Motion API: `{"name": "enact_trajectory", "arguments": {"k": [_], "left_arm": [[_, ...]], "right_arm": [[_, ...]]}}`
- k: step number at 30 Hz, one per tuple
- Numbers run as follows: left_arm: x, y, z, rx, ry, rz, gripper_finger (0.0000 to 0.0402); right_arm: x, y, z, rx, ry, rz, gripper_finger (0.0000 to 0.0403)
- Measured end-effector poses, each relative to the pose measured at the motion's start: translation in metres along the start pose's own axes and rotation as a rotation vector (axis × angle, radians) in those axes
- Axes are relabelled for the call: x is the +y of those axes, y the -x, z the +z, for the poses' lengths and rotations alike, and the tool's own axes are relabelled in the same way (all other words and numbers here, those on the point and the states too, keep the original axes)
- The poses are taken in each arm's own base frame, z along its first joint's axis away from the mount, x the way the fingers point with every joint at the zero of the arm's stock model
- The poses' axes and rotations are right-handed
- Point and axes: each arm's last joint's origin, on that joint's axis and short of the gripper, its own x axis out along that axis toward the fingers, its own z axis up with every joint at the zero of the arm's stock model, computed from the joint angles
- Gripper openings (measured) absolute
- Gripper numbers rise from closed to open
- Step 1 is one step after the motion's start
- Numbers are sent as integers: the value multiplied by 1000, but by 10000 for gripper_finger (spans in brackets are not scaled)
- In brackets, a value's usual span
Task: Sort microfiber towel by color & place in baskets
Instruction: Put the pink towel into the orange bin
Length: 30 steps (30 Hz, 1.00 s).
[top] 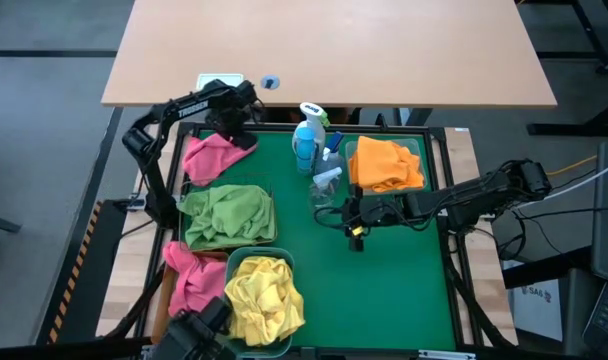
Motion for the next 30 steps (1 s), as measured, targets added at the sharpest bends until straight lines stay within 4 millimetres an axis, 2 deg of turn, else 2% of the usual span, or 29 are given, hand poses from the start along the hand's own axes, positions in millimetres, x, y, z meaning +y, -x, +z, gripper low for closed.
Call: {"name": "enact_trajectory", "arguments": {"k": [7, 13, 26, 30], "left_arm": [[14, -1, -2, 30, -165, 58, 160], [24, -2, -2, 32, -208, 92, 160], [20, -34, -15, 96, -397, 53, 160], [19, -37, -11, 45, -402, 65, 160]], "right_arm": [[-1, 0, 0, 0, 0, -34, 184], [-2, 0, 0, 0, -1, -76, 184], [-3, 0, -1, 6, 0, -89, 184], [-6, 0, 0, 3, -9, -113, 184]]}}
